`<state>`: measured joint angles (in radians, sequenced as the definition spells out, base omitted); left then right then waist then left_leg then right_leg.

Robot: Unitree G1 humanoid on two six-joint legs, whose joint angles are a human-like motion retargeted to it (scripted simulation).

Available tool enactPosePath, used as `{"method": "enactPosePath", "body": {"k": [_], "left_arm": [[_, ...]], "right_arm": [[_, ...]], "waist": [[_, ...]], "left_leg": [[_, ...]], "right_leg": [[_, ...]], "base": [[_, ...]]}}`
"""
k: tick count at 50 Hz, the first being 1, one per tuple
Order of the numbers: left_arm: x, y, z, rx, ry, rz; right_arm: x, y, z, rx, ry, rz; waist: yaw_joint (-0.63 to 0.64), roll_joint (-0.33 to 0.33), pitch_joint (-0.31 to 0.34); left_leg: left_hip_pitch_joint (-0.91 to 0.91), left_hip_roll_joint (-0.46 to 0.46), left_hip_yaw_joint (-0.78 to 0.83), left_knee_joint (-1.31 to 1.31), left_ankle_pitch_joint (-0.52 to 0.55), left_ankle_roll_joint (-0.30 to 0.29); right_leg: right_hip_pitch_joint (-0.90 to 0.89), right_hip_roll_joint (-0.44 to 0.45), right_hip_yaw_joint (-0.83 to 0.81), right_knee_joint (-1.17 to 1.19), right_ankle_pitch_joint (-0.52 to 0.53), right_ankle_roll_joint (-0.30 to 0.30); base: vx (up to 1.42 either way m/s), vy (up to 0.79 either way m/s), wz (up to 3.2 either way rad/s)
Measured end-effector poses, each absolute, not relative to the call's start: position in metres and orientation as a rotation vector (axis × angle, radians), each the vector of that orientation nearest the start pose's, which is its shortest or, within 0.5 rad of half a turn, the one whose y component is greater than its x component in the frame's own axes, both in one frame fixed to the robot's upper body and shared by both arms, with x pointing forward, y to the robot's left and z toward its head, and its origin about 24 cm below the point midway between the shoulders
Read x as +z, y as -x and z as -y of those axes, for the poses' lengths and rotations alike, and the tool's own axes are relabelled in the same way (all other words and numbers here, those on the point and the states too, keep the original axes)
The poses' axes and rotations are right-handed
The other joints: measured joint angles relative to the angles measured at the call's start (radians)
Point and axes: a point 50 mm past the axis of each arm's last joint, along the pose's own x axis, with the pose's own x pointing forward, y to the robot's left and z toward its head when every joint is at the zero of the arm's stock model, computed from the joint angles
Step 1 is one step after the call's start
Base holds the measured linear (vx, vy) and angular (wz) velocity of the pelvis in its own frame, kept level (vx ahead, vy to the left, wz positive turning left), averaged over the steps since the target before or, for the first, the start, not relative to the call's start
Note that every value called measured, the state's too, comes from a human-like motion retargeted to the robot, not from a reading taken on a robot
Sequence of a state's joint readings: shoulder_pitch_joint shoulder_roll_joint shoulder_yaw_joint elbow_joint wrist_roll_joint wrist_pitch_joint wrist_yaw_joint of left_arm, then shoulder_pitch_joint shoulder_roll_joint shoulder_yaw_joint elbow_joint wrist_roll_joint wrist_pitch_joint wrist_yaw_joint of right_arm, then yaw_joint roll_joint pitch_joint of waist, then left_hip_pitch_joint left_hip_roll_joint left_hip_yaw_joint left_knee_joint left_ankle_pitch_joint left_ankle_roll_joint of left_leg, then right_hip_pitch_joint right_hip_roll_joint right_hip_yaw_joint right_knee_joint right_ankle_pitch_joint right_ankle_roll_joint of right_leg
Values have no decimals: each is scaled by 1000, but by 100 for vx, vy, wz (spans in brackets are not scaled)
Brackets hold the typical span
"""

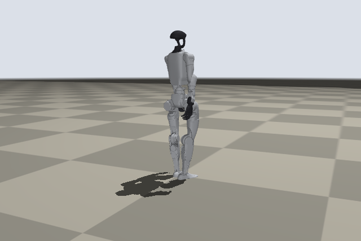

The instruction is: In place motions

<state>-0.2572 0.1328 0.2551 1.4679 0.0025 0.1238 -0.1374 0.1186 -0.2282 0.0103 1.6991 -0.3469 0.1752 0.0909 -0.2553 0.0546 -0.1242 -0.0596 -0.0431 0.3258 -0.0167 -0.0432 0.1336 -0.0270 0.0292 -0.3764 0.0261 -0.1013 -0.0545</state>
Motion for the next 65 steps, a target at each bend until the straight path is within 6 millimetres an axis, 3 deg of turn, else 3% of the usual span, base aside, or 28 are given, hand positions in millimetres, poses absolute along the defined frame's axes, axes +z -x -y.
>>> {"method": "enactPosePath", "body": {"k": [3,6,9,12,16,20,25,27,30,36,39,42,46,50,53,55,57,60,65], "left_arm": [[-150,-162,-196,94,172,-1198],[-143,-177,-196,67,157,-1141],[-143,-177,-195,32,118,-1143],[-150,-159,-194,-12,73,-1211],[-165,-110,-192,-62,42,-1396],[-175,-40,-183,-52,83,-1647],[-173,47,-176,33,133,-1878],[-169,72,-178,50,131,-1918],[-161,107,-180,94,180,-1980],[-147,144,-189,103,214,-2115],[-147,143,-191,117,229,-2118],[-152,127,-190,113,242,-2071],[-165,91,-179,132,280,-1946],[-176,51,-169,203,287,-1820],[-179,31,-172,156,183,-1784],[-180,19,-175,107,120,-1754],[-180,10,-180,67,77,-1724],[-179,3,-187,8,42,-1708],[-177,0,-190,-52,76,-1730]], "right_arm": [[-148,105,250,19,291,-2085],[-145,113,251,-55,261,-2114],[-148,108,245,-47,245,-2103],[-156,91,233,28,256,-2049],[-169,54,213,180,307,-1913],[-179,2,192,330,392,-1727],[-177,-70,167,495,469,-1465],[-173,-94,160,537,456,-1386],[-167,-118,150,586,457,-1302],[-163,-130,155,548,442,-1273],[-166,-120,163,525,447,-1325],[-171,-99,172,520,456,-1414],[-176,-62,184,524,479,-1559],[-177,-24,194,544,543,-1679],[-176,3,201,557,570,-1757],[-175,18,205,558,574,-1802],[-174,27,205,518,507,-1834],[-174,33,203,421,360,-1848],[-174,23,208,323,320,-1835]], "waist": [[-5,5,1],[-8,10,1],[-8,14,1],[-6,19,0],[5,24,0],[18,25,5],[27,22,13],[-178,19,-15],[1,14,11],[56,1,16],[64,-6,17],[72,-10,16],[107,-14,20],[384,-8,37],[353,-4,36],[321,-9,22],[323,-13,11],[343,-5,8],[195,5,10]], "left_leg": [[1,2,6,-1,-2,0],[2,3,10,-3,-2,1],[2,3,12,-4,-2,1],[3,3,11,-4,-1,1],[6,1,7,-4,-1,2],[14,-3,4,-5,-1,2],[18,-12,-9,-2,0,1],[45,-42,-233,-14,-24,-36],[11,-19,-66,6,1,-10],[11,-28,-67,8,7,-5],[7,-33,-82,11,11,-4],[3,-37,-93,13,15,-2],[4,-41,-77,9,18,8],[47,-55,188,-57,7,68],[36,-57,157,-47,12,74],[32,-16,133,-28,9,25],[33,13,151,-11,-6,-7],[35,20,194,-16,-9,1],[23,3,98,-13,2,10]], "right_leg": [[-3,2,7,1,2,0],[-5,3,10,2,3,0],[-5,4,11,1,3,0],[-4,3,9,1,2,0],[-1,3,6,1,1,-1],[5,0,6,2,1,-2],[9,-9,-4,3,-1,-2],[16,-77,-222,1,-24,24],[12,-31,-57,4,-9,5],[25,-34,-66,3,-13,5],[33,-37,-81,1,-17,7],[37,-39,-92,1,-19,8],[39,-34,-73,3,-20,7],[8,40,197,22,11,-19],[17,36,166,19,6,-16],[44,19,148,5,-19,-1],[40,10,168,11,-30,8],[32,21,211,11,-19,10],[16,3,99,10,-2,12]], "base": [[0,0,-14],[0,0,0],[0,0,0],[0,0,0],[0,0,0],[0,0,0],[0,1,61],[-2,4,321],[2,4,-178],[1,2,11],[1,2,32],[1,2,22],[0,0,-42],[2,-1,-318],[1,-2,24],[0,0,42],[0,-2,-66],[1,-2,-68],[-2,-3,92]]}}
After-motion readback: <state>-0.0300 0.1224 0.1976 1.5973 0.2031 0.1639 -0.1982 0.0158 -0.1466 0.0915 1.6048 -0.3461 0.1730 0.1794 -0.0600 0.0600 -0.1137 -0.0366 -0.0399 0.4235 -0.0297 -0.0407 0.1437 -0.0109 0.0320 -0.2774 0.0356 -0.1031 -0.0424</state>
